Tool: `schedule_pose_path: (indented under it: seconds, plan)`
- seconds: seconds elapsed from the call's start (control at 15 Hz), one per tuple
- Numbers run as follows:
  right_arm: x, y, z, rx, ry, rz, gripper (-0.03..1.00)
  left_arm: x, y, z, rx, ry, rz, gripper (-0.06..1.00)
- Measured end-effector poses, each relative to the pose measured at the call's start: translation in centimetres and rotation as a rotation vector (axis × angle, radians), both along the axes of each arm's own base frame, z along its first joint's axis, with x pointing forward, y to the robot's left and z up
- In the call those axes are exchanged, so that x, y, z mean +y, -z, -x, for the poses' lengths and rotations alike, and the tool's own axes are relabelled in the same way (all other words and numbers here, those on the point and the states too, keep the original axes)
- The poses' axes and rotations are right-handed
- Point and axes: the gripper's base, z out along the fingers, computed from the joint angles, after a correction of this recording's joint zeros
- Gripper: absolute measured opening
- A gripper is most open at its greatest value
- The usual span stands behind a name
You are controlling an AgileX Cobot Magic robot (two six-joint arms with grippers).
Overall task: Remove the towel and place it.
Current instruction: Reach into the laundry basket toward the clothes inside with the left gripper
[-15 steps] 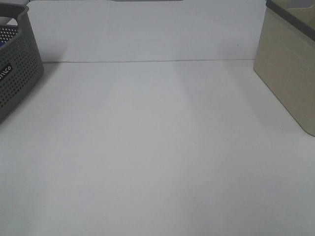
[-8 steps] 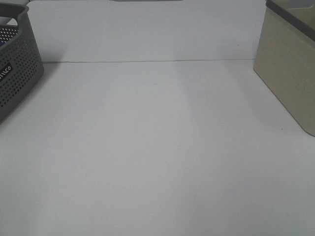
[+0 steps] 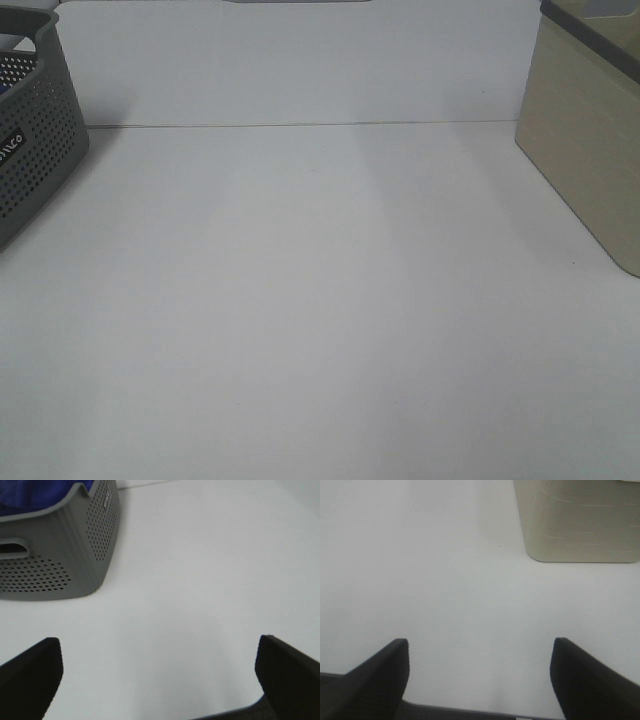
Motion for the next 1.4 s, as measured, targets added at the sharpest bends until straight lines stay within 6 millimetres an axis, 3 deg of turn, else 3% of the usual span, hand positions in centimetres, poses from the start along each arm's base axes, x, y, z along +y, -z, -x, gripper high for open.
schedule_pose_path:
  seconds: [0.13, 0.33, 0.4, 0.67, 0.73, 0.93, 1.0, 1.07, 1.2, 1.33, 1.4]
  plan:
    - [0.0, 0.0, 0.0, 0.000, 0.000, 0.000, 0.76, -0.1, -1.4, -0.7, 0.074, 0.015, -0.020, 0.99]
    - [0.0, 0.0, 0.0, 0.000, 0.000, 0.000, 0.76, -0.4, -5.3, -4.8, 0.199, 0.104, -0.138, 0.99]
    - [0.0, 0.0, 0.0, 0.000, 0.000, 0.000, 0.76, -0.7, -8.1, -8.5, 0.247, 0.166, -0.211, 0.99]
    - [0.0, 0.0, 0.0, 0.000, 0.000, 0.000, 0.76, -1.3, -13.2, -17.2, 0.272, 0.252, -0.323, 0.99]
    - [0.0, 0.0, 0.0, 0.000, 0.000, 0.000, 0.76, -1.3, -13.7, -18.3, 0.272, 0.254, -0.338, 0.99]
    - [0.0, 0.0, 0.0, 0.000, 0.000, 0.000, 0.76, -0.7, -15.4, -24.5, 0.275, 0.242, -0.430, 0.99]
    - [0.0, 0.0, 0.0, 0.000, 0.000, 0.000, 0.76, -0.3, -15.5, -25.6, 0.282, 0.226, -0.436, 0.99]
    - [0.0, 0.0, 0.0, 0.000, 0.000, 0.000, 0.76, 2.3, -15.1, -29.4, 0.322, 0.147, -0.423, 0.99]
    - [0.0, 0.0, 0.0, 0.000, 0.000, 0.000, 0.76, 6.2, -13.7, -32.5, 0.369, 0.084, -0.374, 0.99]
    - [0.0, 0.0, 0.0, 0.000, 0.000, 0.000, 0.76, 9.5, -10.6, -35.1, 0.428, 0.112, -0.314, 0.99]
    - [0.0, 0.0, 0.0, 0.000, 0.000, 0.000, 0.76, 10.4, -9.7, -35.6, 0.444, 0.124, -0.304, 0.99]
